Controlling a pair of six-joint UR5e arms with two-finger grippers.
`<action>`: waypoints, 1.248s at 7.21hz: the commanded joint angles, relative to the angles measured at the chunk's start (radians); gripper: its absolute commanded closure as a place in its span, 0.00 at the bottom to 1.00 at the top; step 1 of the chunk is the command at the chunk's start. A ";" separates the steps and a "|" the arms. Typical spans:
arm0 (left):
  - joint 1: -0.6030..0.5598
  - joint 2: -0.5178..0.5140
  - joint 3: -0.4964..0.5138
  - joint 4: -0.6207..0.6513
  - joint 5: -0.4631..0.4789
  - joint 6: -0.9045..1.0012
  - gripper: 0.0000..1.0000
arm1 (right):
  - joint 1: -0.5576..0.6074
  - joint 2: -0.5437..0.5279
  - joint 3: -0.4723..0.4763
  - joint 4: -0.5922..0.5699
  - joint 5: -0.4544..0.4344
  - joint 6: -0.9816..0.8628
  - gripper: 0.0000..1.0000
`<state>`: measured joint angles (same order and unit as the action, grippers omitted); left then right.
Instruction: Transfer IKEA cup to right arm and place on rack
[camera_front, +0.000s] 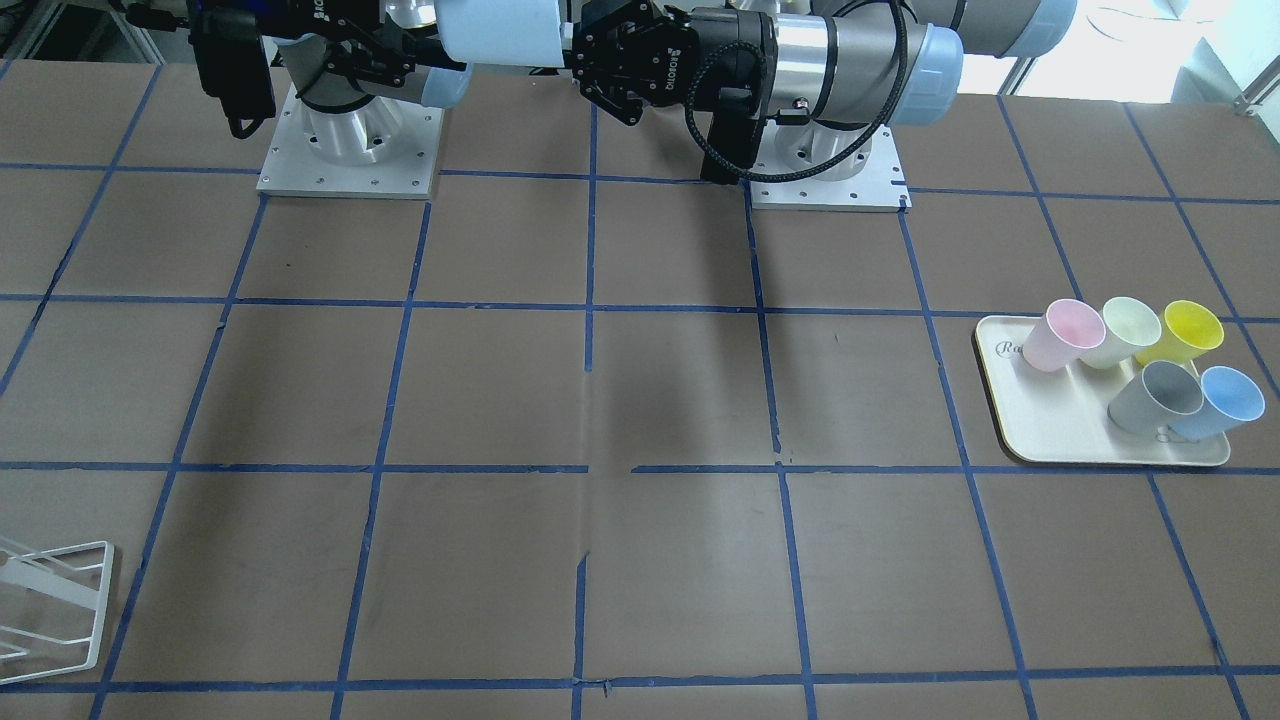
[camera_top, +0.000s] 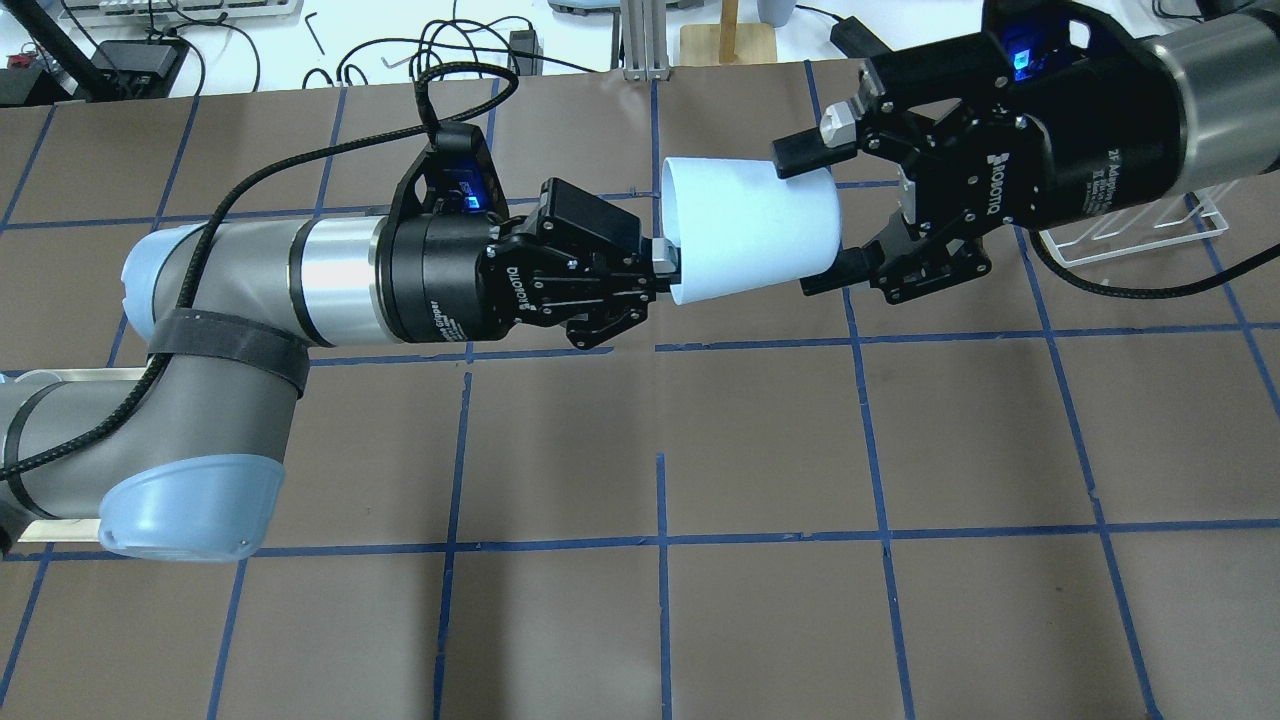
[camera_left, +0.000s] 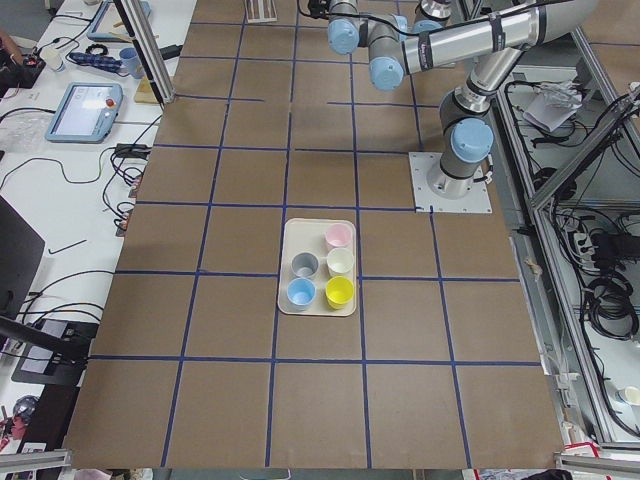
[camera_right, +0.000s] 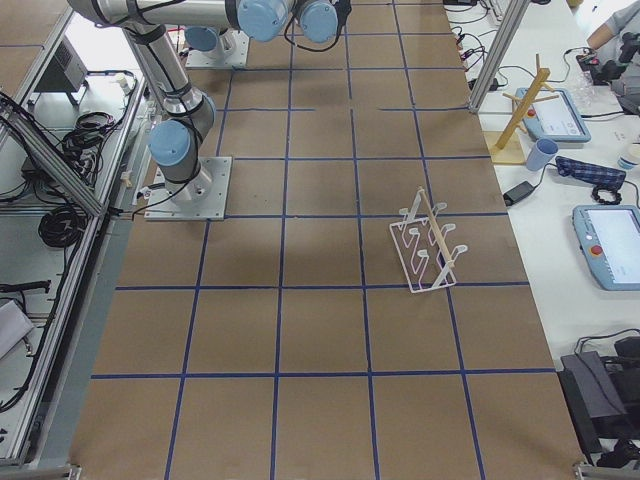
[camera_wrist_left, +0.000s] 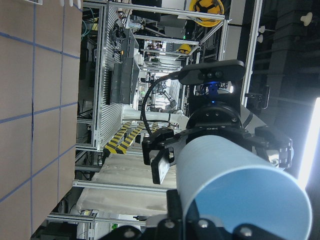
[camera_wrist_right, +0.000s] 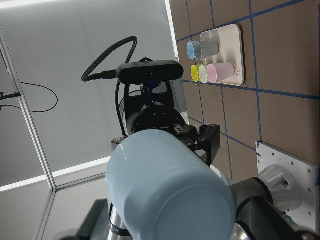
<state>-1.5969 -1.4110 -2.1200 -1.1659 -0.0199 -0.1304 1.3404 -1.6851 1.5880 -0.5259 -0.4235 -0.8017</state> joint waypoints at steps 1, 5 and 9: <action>0.000 0.000 0.002 0.000 0.000 0.000 1.00 | 0.016 0.001 0.001 -0.003 0.023 -0.016 0.00; 0.000 0.001 0.000 0.002 0.000 0.000 1.00 | 0.016 0.002 0.003 -0.019 0.023 -0.022 0.30; 0.000 0.001 0.000 0.002 0.002 -0.012 0.21 | 0.016 0.001 0.000 -0.033 0.020 -0.019 0.43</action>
<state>-1.5969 -1.4101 -2.1199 -1.1631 -0.0185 -0.1357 1.3562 -1.6830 1.5894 -0.5572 -0.4032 -0.8209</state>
